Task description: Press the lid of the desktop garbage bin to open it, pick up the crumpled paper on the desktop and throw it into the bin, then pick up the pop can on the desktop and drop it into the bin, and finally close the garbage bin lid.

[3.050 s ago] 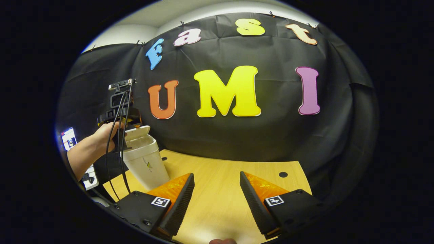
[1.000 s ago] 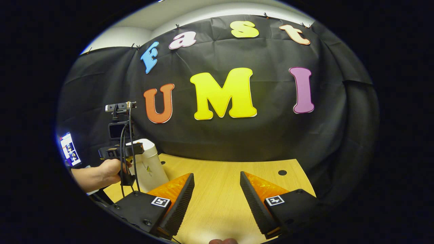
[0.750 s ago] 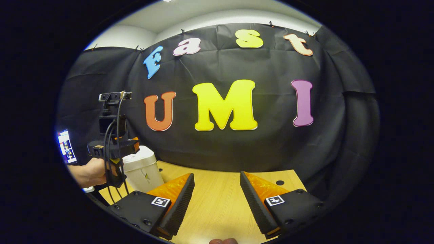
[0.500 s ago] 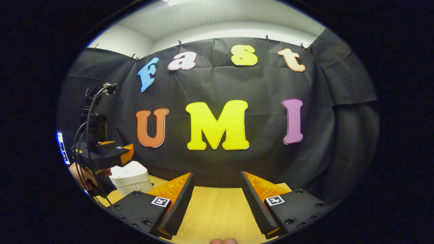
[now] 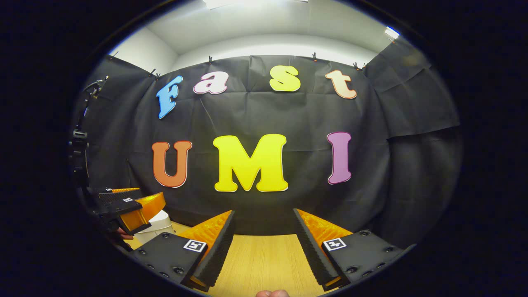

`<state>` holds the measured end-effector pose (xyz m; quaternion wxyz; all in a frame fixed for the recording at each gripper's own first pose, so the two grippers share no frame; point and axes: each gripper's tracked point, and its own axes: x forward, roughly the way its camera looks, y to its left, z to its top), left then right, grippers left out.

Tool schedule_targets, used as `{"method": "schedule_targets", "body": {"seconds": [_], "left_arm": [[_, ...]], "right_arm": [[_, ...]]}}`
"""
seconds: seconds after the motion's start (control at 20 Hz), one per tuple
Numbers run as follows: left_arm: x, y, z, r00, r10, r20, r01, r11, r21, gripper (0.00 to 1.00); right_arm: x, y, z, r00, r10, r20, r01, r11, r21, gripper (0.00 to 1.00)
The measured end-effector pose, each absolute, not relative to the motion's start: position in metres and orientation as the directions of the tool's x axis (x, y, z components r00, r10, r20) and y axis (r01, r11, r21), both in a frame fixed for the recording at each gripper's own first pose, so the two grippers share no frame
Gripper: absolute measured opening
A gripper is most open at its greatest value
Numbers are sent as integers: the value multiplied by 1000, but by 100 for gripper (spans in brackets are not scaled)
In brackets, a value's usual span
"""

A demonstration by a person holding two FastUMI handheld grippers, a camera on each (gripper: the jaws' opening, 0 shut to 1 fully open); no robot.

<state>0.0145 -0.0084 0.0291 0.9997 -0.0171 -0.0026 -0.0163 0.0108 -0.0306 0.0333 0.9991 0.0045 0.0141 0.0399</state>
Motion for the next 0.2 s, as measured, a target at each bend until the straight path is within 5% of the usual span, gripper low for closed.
{"method": "schedule_targets", "body": {"seconds": [0.2], "left_arm": [[5,-10,25,1000,-29,9,29,1000,13,97]], "right_arm": [[6,-27,29,998,54,-28,-54,999,0,86]]}}
